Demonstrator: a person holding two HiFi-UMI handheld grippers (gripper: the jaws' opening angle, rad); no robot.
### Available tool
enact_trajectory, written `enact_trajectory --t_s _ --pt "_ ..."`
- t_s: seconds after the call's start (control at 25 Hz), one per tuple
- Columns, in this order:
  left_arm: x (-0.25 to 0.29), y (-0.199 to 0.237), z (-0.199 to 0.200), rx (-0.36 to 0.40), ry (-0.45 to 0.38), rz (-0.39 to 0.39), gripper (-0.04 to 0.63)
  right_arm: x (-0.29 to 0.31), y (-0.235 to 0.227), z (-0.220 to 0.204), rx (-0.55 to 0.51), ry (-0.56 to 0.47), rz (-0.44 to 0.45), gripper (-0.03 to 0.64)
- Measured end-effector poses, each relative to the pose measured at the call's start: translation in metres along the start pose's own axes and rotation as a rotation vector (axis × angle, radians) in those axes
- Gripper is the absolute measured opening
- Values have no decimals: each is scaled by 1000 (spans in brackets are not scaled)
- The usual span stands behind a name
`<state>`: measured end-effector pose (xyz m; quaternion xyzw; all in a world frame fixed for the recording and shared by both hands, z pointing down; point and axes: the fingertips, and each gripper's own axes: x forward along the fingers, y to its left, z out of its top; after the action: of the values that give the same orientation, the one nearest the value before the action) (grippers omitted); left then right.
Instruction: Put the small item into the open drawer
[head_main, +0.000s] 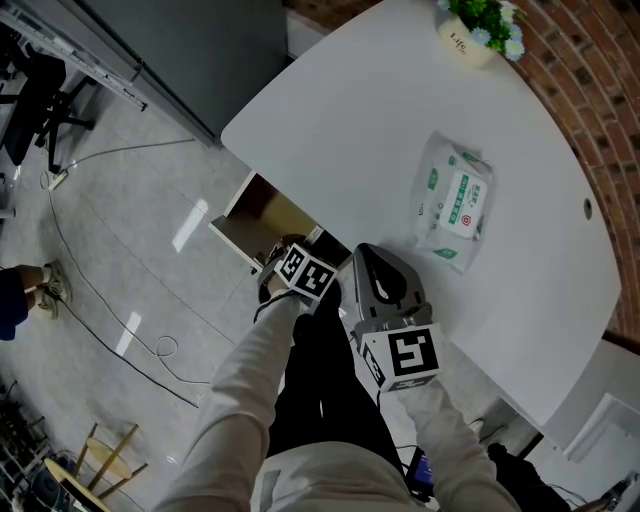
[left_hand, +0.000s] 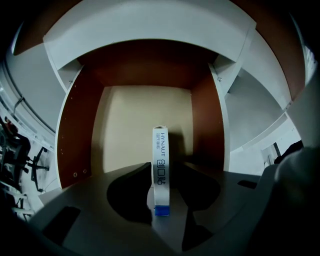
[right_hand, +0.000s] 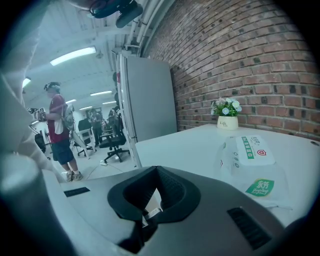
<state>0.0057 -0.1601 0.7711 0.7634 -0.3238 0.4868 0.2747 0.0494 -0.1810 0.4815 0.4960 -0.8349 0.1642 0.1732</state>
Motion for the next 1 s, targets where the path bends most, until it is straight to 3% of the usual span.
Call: enact_trajectory --t_s 0.6,0.8,1.0 --pt "-43 1 16 -62 -117 24 169 -3 9 11 -11 -17 7 26" --pt "-86 14 39 -61 -226 108 104 -8 13 16 -10 -31 5 26" --pt "-112 16 47 -86 -293 129 89 -15 13 17 6 -39 -7 26"
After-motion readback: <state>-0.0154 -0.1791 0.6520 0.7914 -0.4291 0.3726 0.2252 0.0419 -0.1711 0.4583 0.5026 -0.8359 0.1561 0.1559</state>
